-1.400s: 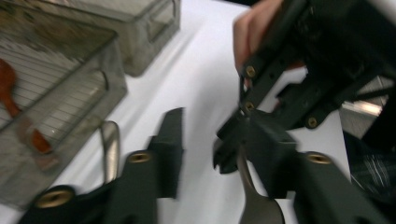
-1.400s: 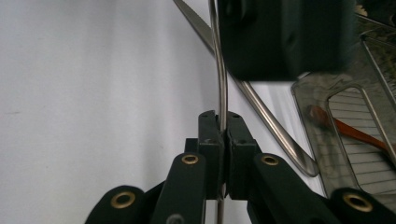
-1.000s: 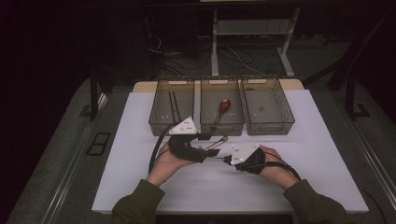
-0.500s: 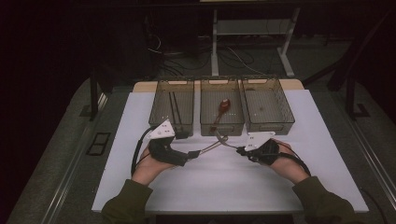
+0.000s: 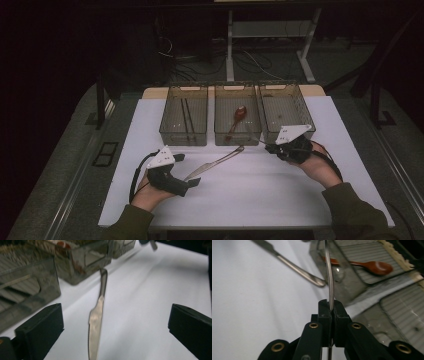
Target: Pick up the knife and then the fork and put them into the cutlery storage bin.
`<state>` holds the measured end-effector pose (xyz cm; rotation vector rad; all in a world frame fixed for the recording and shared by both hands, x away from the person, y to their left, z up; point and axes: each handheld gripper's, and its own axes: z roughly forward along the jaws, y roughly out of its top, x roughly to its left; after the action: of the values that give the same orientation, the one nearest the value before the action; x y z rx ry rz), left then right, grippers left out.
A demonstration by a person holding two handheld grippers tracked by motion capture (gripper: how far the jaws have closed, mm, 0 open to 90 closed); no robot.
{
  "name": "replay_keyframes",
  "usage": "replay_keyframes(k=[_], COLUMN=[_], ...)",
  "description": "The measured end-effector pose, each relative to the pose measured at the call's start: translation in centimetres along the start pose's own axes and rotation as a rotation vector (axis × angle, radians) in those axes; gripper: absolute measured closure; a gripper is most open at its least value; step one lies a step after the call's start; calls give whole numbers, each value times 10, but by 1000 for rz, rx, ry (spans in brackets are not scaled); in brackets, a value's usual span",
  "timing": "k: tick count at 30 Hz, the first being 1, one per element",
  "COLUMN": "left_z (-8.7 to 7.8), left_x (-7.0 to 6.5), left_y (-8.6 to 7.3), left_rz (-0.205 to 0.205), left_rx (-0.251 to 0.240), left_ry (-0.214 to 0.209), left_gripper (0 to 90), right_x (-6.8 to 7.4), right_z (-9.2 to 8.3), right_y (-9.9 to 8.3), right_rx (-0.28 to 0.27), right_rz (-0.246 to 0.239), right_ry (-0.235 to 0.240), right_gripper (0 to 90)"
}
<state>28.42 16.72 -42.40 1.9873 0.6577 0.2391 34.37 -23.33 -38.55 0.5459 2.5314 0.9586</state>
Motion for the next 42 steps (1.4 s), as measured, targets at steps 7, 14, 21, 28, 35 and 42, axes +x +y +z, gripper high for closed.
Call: replay_keyframes(k=[7, 14, 21, 28, 35, 42], left_z=[0, 1, 3, 3, 3, 3], left_x=[-6, -5, -5, -6, -6, -7], left_y=[-9, -8, -8, -8, -8, -7], left_rz=[4, 4, -5, -2, 4, 6], left_rx=[26, 31, 28, 29, 31, 24], left_ry=[-16, -20, -37, -44, -46, -48], left_gripper=[0, 0, 0, 0, 0, 0], right_x=[-24, -55, -94, -135, -155, -157], right_z=[-6, -15, -18, -8, 13, 30], right_y=[2, 9, 13, 4, -17, -27], right_rx=[-28, -37, -15, 20, 94, 198], right_rz=[88, 186, 264, 376, 465, 498], right_ry=[-20, -44, -102, -138, -140, -111], right_gripper=[860, 860, 859, 860, 859, 856])
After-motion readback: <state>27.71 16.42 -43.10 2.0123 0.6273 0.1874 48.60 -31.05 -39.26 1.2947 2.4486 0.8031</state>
